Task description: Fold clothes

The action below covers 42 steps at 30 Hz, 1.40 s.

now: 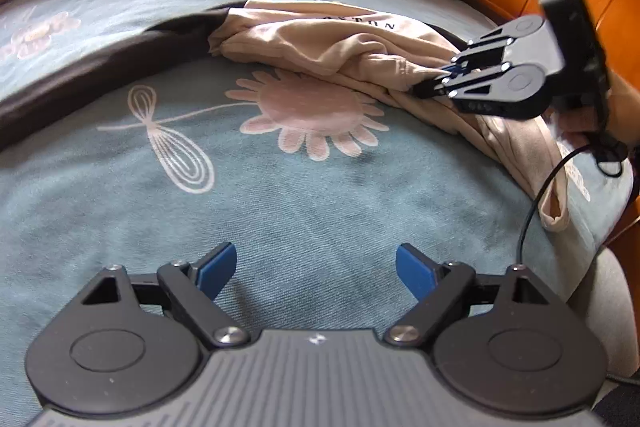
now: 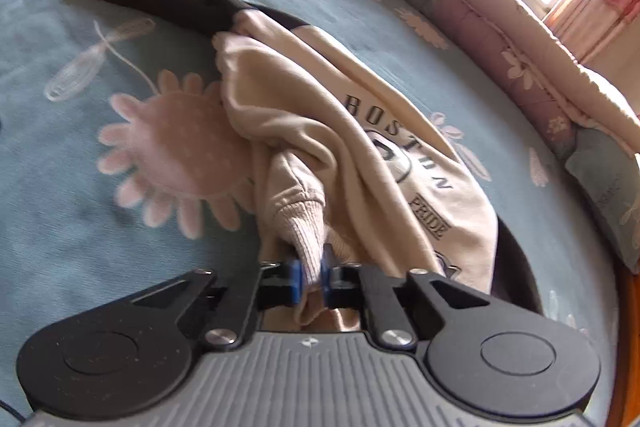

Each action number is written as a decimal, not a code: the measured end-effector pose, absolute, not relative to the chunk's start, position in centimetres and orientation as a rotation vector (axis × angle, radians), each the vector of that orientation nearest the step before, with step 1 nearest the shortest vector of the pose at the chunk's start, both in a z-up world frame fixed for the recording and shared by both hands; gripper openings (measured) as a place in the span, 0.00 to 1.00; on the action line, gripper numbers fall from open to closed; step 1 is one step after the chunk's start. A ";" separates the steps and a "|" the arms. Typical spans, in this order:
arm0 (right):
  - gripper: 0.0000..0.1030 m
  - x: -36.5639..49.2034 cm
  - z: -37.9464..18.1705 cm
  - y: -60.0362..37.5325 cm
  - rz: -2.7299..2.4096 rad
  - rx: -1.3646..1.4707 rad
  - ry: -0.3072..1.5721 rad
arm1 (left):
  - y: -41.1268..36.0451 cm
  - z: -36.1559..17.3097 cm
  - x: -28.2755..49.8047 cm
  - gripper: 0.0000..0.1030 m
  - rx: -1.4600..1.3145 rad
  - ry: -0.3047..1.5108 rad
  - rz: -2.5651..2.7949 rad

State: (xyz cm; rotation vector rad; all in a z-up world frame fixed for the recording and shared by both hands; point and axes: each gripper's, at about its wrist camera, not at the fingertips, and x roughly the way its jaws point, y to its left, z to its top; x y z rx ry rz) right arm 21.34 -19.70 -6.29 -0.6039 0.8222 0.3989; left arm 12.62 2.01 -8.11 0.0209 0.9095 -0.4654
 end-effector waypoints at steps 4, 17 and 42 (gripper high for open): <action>0.12 19.7 -3.0 -19.9 0.520 -0.425 0.858 | 3.3 -7.3 12.0 0.84 0.051 0.892 -0.442; 0.12 11.9 1.2 -10.7 0.973 -0.217 0.959 | 10.2 -4.6 6.3 0.84 0.062 0.823 -0.318; 0.48 7.1 1.7 -23.6 0.572 0.090 0.972 | 8.9 -2.8 5.4 0.84 0.066 0.852 -0.382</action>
